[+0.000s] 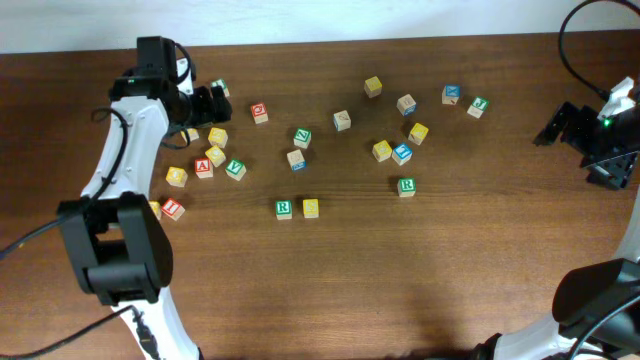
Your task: Spell out RSS
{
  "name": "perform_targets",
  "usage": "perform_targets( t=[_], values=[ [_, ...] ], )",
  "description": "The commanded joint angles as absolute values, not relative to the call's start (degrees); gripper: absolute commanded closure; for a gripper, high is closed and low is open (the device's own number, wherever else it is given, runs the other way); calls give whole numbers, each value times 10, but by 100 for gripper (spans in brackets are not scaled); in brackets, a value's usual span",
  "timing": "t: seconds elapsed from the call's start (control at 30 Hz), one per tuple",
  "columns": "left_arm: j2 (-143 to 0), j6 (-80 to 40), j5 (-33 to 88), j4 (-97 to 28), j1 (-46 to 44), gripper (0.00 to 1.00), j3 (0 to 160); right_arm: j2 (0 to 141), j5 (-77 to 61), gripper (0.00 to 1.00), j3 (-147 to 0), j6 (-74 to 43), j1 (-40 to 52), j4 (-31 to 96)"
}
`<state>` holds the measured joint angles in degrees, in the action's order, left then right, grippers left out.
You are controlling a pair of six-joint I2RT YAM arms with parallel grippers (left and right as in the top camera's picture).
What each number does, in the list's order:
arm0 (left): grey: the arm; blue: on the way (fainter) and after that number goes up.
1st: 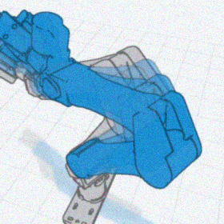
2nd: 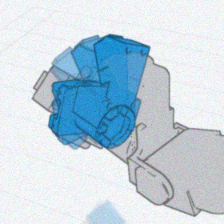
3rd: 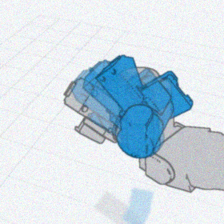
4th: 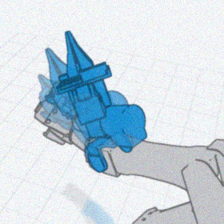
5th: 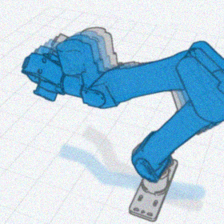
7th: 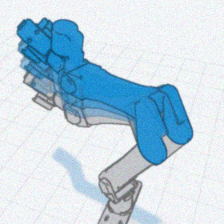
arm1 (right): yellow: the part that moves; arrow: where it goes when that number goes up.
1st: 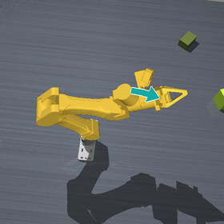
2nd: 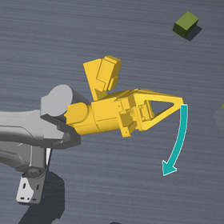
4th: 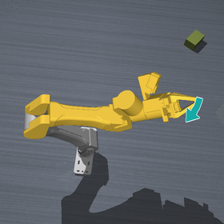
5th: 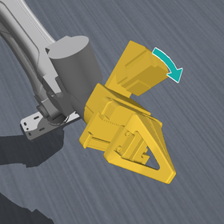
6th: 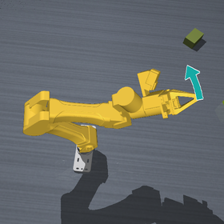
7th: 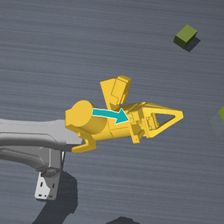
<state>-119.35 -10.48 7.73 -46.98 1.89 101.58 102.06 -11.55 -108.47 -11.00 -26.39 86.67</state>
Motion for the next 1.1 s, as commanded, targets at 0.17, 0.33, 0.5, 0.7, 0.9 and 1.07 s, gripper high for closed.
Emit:
perform_targets(
  t=[0.17, 0.33, 0.5, 0.7, 0.9, 1.07],
  values=[
    [-1260, -93, 62, -465, -4, 7, 1021, 1020, -118, 2, -1083, -114, -263, 867],
    [-1267, -93, -3, -455, -12, 8, 1021, 1020, -118, 2, -1083, -114, -263, 867],
    [-1267, -93, -3, -454, -12, 7, 1021, 1020, -118, 2, -1083, -114, -263, 867],
    [-1267, -93, 2, -456, -15, 27, 1020, 1020, -118, 2, -1083, -114, -263, 867],
    [-1267, -93, -6, -444, -18, 19, 1013, 1020, -118, 2, -1083, -114, -263, 867],
    [-1267, -93, -15, -433, -18, 25, 1013, 1020, -118, 2, -1083, -114, -263, 867]
  ],
)
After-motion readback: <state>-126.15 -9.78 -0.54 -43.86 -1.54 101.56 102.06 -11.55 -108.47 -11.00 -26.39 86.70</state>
